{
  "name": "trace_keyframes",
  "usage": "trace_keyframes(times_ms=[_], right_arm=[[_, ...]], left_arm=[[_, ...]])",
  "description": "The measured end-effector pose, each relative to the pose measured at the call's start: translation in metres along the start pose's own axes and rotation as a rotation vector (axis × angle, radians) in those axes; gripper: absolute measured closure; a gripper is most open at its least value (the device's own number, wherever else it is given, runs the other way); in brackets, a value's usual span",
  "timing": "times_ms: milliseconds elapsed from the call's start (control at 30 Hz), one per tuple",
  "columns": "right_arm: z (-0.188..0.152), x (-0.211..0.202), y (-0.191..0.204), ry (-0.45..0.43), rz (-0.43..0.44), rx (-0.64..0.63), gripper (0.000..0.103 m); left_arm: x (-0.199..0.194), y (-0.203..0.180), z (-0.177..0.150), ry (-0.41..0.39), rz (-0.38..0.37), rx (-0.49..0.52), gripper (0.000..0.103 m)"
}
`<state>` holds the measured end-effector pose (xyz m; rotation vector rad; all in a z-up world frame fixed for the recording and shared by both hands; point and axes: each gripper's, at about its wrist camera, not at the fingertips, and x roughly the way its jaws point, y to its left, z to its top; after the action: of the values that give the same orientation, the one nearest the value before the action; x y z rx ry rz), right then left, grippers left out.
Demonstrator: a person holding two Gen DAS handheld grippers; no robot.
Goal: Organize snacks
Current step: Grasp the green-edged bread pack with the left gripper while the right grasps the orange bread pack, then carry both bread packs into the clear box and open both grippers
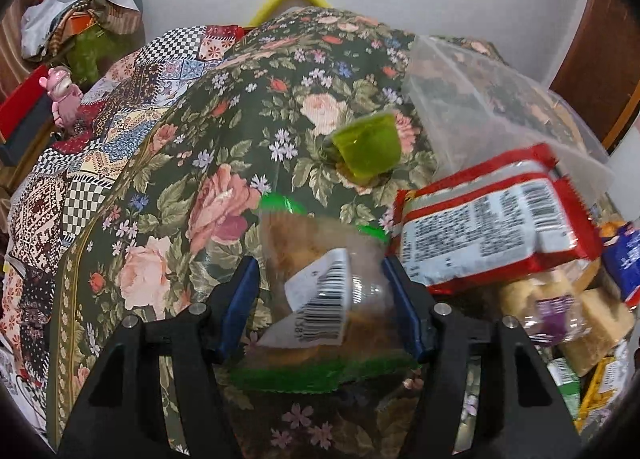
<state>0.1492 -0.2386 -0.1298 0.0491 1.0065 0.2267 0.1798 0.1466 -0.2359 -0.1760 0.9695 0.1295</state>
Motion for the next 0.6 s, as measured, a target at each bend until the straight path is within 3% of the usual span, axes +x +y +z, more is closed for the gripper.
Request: trace_keyframes(times_ms=[133,233,333,600], right_arm=[[-0.001,0.005,-0.002,0.013,0.012,0.011,0.040],[-0.002,0.009,-0.003,0.031,0.024,0.008,0.051],[-0.004,0.008,0.001,0.019,0.017,-0.009,0.054],[-0.003,-0.003,0.007,-0.014,-0.003,-0.032,0.056]], left_arm=[[0.010,0.003,-0.001,0.014,0.004,-0.018,0.041],[0.010,0.004,0.000,0.003,0.004,-0.020,0.043],[0.007,0.004,0.000,-0.006,0.009,-0.021,0.048],[-0.018,0.003,0.002,-0.056,0.012,-0.016,0.049]])
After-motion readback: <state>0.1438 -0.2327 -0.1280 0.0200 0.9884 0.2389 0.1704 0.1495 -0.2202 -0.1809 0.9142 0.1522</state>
